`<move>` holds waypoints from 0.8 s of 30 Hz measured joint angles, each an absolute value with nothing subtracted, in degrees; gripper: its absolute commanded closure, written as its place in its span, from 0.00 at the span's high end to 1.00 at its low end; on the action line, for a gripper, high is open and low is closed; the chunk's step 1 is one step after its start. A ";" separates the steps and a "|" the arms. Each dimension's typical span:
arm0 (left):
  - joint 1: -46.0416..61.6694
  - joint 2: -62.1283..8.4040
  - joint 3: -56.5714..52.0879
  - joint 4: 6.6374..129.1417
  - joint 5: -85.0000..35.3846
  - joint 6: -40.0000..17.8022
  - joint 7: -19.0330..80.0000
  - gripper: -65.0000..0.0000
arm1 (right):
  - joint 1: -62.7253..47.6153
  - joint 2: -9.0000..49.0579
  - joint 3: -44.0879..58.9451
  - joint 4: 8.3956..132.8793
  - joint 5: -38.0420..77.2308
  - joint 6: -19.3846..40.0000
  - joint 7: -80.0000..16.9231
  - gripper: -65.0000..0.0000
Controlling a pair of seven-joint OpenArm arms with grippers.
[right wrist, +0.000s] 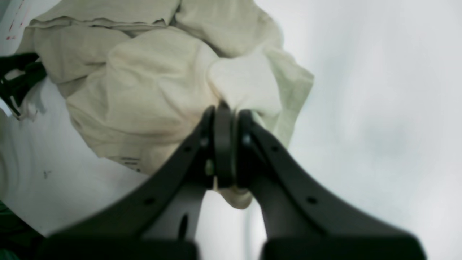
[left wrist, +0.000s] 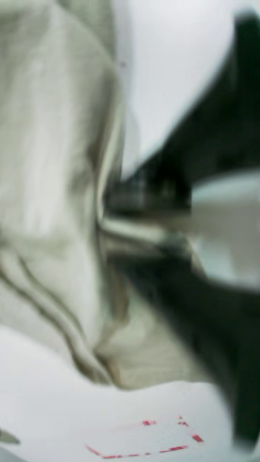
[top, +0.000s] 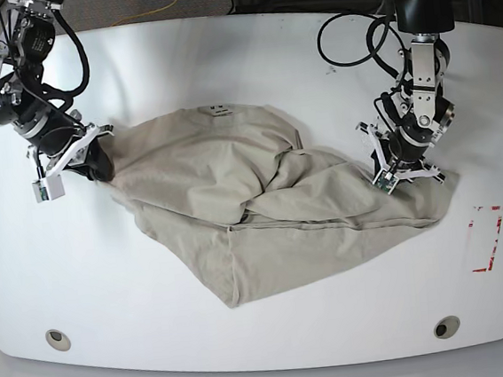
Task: Layout the t-shirt on the table in an organized manner, then fold the t-shirt properly
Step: 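Grasp a shirt edge with the left gripper, then lift the shirt with both grippers and stretch it between them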
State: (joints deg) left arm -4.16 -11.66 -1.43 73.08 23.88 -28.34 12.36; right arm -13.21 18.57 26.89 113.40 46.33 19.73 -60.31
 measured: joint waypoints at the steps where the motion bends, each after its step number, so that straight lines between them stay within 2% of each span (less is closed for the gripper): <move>1: -4.14 -11.66 -1.43 73.06 24.27 -28.27 12.29 0.00 | -13.19 18.57 26.96 113.40 46.33 19.75 -60.31 0.00; 11: -3.62 -11.79 -2.74 76.44 27.59 -29.10 15.27 0.00 | -12.75 18.81 27.64 113.40 46.35 19.75 -60.31 0.00; 24: -3.57 -11.68 -6.85 93.84 28.03 -29.58 15.73 0.00 | -9.85 22.90 32.10 113.43 47.86 19.77 -60.34 0.00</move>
